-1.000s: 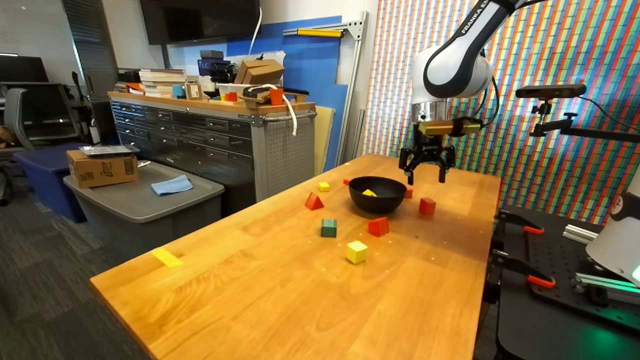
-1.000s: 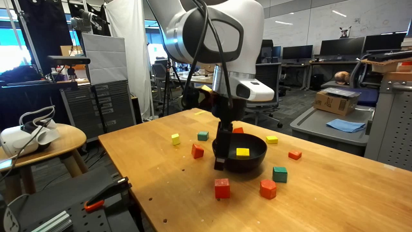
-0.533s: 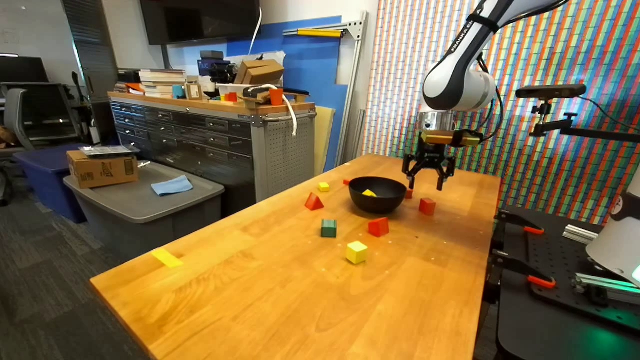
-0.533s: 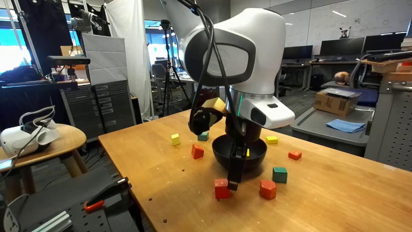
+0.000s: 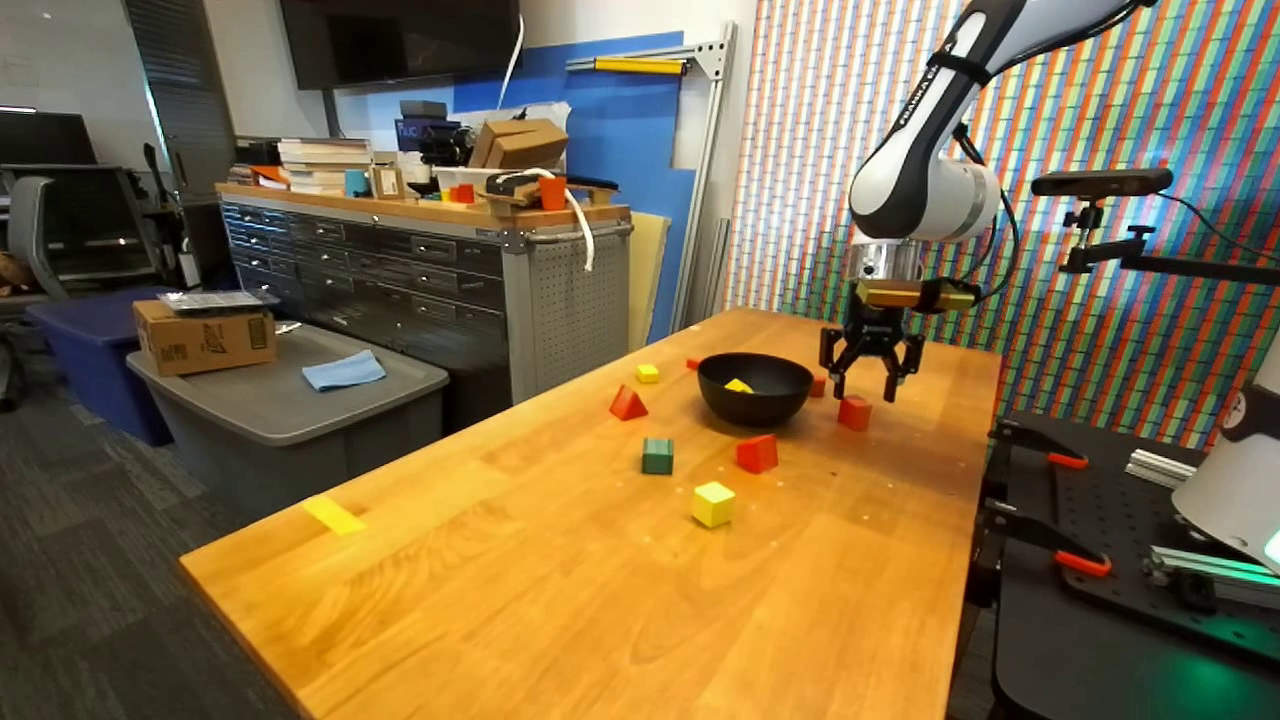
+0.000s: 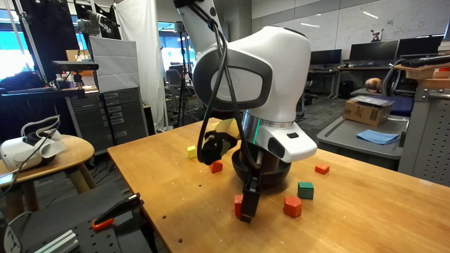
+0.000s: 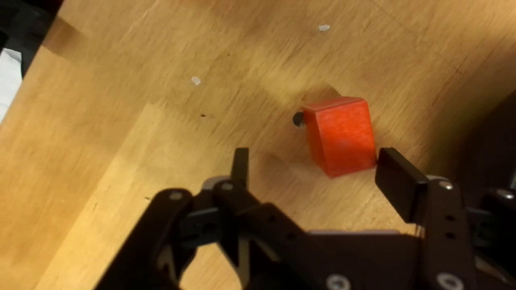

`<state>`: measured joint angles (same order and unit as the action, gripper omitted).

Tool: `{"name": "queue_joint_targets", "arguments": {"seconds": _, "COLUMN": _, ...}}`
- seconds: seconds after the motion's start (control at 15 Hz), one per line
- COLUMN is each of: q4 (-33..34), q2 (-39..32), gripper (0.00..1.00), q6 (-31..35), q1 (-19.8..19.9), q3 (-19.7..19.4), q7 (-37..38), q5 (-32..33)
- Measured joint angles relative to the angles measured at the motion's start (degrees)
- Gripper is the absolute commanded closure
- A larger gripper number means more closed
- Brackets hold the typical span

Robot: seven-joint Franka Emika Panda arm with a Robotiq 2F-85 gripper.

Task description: Pick up all the toy blocks from the table and put them in the bowl

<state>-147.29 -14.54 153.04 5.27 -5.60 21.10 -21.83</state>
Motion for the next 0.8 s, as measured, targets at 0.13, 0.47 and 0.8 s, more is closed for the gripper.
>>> {"name": "queue_joint_targets", "arguments": {"seconds": 0.13, "q4": 0.0, "q2": -0.92, "gripper": 0.17, "q6": 0.63, "q1": 0.0, "q3": 0.22, "q7": -0.1, "q5": 0.0}}
{"name": "queue_joint_targets", "arguments": {"seconds": 0.47, "q4": 0.23, "q2": -1.94, "gripper": 0.58, "q6": 2.07, "q1": -0.03, "q3": 1.28, "q7": -0.17, "q5": 0.0}}
{"name": "queue_joint_targets", "arguments": {"seconds": 0.8, "q4": 0.35, "q2": -1.88, "gripper": 0.85, "q6": 2.08, "q1": -0.04, "q3": 1.42, "q7": -0.18, "q5": 0.0}}
